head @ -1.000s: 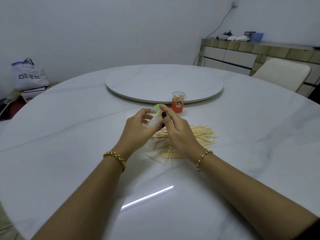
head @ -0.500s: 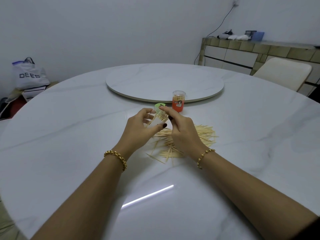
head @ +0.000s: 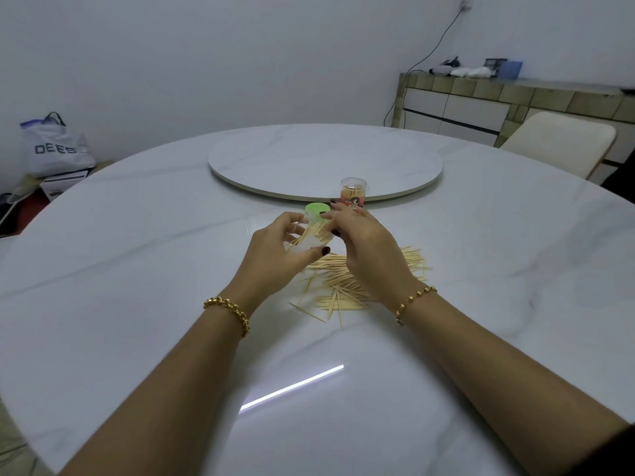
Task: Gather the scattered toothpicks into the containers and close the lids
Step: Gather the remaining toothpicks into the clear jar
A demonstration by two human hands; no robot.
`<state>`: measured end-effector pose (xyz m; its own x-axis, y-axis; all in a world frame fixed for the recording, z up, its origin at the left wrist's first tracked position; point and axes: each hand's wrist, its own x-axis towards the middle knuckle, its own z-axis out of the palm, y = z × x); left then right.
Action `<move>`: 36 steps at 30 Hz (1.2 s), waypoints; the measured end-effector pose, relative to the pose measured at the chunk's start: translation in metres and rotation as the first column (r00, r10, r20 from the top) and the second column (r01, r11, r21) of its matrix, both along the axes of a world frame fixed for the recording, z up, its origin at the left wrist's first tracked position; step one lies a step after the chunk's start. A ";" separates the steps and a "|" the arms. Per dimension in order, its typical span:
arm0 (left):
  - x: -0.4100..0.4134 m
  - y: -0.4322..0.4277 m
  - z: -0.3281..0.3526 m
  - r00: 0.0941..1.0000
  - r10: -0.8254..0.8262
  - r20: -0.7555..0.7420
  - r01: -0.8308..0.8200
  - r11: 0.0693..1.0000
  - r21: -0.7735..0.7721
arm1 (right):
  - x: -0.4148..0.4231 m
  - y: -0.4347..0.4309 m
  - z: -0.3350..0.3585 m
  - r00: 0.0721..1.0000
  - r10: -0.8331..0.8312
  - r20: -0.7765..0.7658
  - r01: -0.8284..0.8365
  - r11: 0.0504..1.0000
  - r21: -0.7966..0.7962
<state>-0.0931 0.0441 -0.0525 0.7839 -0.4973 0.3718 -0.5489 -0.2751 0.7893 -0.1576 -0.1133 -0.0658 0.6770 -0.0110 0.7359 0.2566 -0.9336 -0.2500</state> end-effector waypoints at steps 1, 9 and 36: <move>0.000 0.000 -0.001 1.000 -0.004 0.005 0.004 1.000 0.015 | 0.000 -0.001 0.000 1.000 0.015 0.010 -0.015 1.000 -0.016; 0.000 -0.001 -0.003 0.999 -0.032 0.004 0.032 0.999 0.035 | 0.005 -0.006 -0.001 0.997 0.033 -0.076 -0.033 0.999 -0.001; 0.007 0.002 -0.007 0.997 0.025 -0.068 -0.030 0.996 -0.081 | -0.014 0.036 0.010 0.993 0.116 -0.012 -0.100 0.899 0.427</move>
<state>-0.0859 0.0461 -0.0591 0.8212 -0.4451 0.3570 -0.4874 -0.2218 0.8445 -0.1716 -0.0771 -0.0557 0.7176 -0.2426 0.6528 0.3328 -0.7040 -0.6274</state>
